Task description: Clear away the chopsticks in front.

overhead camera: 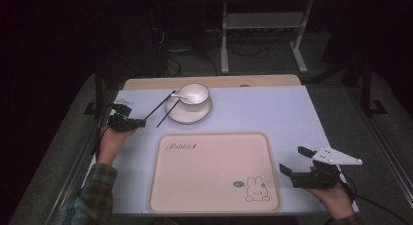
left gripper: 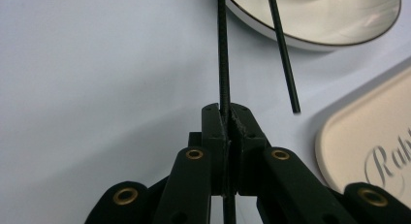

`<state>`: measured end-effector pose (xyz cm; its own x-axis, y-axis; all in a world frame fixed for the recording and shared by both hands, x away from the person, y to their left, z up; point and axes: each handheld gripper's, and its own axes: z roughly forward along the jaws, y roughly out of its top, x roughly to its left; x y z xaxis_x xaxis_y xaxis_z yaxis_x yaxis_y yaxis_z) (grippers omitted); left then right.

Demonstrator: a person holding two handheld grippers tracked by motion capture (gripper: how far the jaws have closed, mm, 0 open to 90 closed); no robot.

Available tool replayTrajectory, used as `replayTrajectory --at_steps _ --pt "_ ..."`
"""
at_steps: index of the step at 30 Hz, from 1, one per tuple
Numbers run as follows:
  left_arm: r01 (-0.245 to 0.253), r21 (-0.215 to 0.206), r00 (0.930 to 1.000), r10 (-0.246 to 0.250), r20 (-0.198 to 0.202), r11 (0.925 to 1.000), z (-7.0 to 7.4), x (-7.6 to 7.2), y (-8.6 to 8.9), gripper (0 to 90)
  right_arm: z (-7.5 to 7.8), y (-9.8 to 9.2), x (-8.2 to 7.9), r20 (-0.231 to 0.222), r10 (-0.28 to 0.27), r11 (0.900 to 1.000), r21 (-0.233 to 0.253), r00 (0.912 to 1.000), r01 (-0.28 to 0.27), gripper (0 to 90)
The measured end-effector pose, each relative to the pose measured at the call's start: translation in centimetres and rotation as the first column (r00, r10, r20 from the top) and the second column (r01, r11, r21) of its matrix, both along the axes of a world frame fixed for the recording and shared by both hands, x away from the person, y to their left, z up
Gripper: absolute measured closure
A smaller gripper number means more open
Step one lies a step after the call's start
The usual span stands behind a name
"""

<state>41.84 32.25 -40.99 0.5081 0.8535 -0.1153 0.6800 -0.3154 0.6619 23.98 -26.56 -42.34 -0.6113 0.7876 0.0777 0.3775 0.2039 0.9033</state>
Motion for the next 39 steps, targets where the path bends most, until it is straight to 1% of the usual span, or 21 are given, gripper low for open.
replayTrajectory --at_steps 1,4,5,6,7,9,10,11,15,16,19,22,23,28,29,31,33,35,36,37,39 --pt "0.000 0.000 1.0000 0.000 0.000 1.0000 0.0 0.0 0.0 85.1 0.0 0.0 0.0 0.000 0.000 1.000 0.000 1.0000 0.000 6.3" --pt "0.002 0.005 1.0000 -0.002 0.008 1.0000 0.3 -1.1 0.6 85.1 0.0 0.0 0.0 -0.001 0.001 1.000 -0.001 1.0000 -0.001 6.3" --pt "0.006 0.008 0.9999 -0.007 0.011 0.9999 0.5 -1.8 1.0 85.1 0.0 0.0 0.0 0.000 0.001 1.000 -0.001 1.0000 -0.001 6.3" --pt "0.006 0.008 0.9999 -0.007 0.011 0.9999 0.5 -1.8 1.0 85.1 0.0 0.0 0.0 0.000 0.001 1.000 -0.002 1.0000 -0.001 6.3" --pt "0.012 0.000 0.9998 -0.012 0.015 0.9999 0.7 -2.6 1.3 85.2 0.0 0.0 0.0 0.000 0.001 1.000 -0.002 1.0000 -0.001 6.3" --pt "0.015 -0.004 0.9998 -0.015 0.014 0.9999 0.8 -3.0 1.4 85.2 0.0 0.0 0.0 0.000 0.001 1.000 -0.002 1.0000 -0.001 6.3" --pt "0.023 -0.009 0.9996 -0.022 0.015 0.9997 0.9 -3.9 1.5 85.2 0.0 0.0 0.0 0.000 0.001 1.000 -0.003 1.0000 -0.001 6.3" --pt "0.023 -0.009 0.9996 -0.022 0.015 0.9997 0.9 -3.9 1.5 85.1 0.0 0.0 0.0 0.000 0.001 1.000 -0.003 1.0000 -0.001 6.3" --pt "0.049 -0.020 0.9986 -0.048 0.023 0.9986 1.3 -5.7 1.3 85.1 0.0 0.1 0.1 0.001 0.001 1.000 -0.006 1.0000 -0.001 6.3" --pt "0.065 -0.021 0.9975 -0.064 0.029 0.9977 1.5 -6.5 1.1 85.1 0.0 0.1 0.1 0.000 0.001 1.000 -0.006 1.0000 -0.001 6.3" --pt "0.079 -0.028 0.9965 -0.078 0.031 0.9965 1.5 -7.3 0.8 85.1 0.0 0.1 0.1 0.000 -0.001 1.000 -0.007 1.0000 0.001 6.3" --pt "0.103 -0.051 0.9945 -0.101 0.028 0.9934 1.3 -8.4 0.3 85.1 0.0 0.1 0.1 0.000 -0.001 1.000 -0.008 1.0000 0.001 6.3" --pt "0.117 -0.053 0.9931 -0.116 0.021 0.9918 1.0 -8.9 -0.3 85.1 0.0 0.2 0.1 0.000 -0.001 1.000 -0.008 1.0000 0.001 6.3" --pt "0.154 -0.057 0.9880 -0.154 0.014 0.9864 0.8 -9.8 -1.4 85.1 0.0 0.2 0.1 0.001 0.001 1.000 -0.011 1.0000 -0.001 6.3" --pt "0.172 -0.068 0.9851 -0.171 0.017 0.9827 0.8 -10.0 -2.0 85.1 0.0 0.2 0.1 0.001 0.002 1.000 -0.013 1.0000 -0.002 6.3" --pt "0.177 -0.075 0.9842 -0.176 0.017 0.9813 0.9 -10.2 -2.3 85.2 0.0 0.2 0.1 0.000 0.003 1.000 -0.013 1.0000 -0.003 6.3" --pt "0.204 -0.081 0.9789 -0.202 0.028 0.9757 1.0 -10.7 -3.2 85.2 0.0 0.2 0.1 0.000 0.003 1.000 -0.012 1.0000 -0.003 6.3" --pt "0.210 -0.089 0.9777 -0.208 0.030 0.9737 1.0 -10.8 -3.4 85.2 0.0 0.2 0.1 0.001 0.003 1.000 -0.012 1.0000 -0.003 6.3" --pt "0.227 -0.098 0.9739 -0.224 0.037 0.9690 1.1 -11.3 -4.1 85.1 0.0 0.2 0.1 0.000 0.003 1.000 -0.012 1.0000 -0.003 6.3" --pt "0.227 -0.098 0.9739 -0.224 0.037 0.9690 1.1 -11.3 -4.1 85.2 0.0 0.2 0.1 -0.002 0.003 1.000 -0.011 1.0000 -0.003 6.3" --pt "0.243 -0.101 0.9701 -0.240 0.038 0.9649 1.1 -11.7 -4.8 85.1 0.0 0.2 0.1 -0.003 0.003 1.000 -0.011 1.0000 -0.003 6.3"
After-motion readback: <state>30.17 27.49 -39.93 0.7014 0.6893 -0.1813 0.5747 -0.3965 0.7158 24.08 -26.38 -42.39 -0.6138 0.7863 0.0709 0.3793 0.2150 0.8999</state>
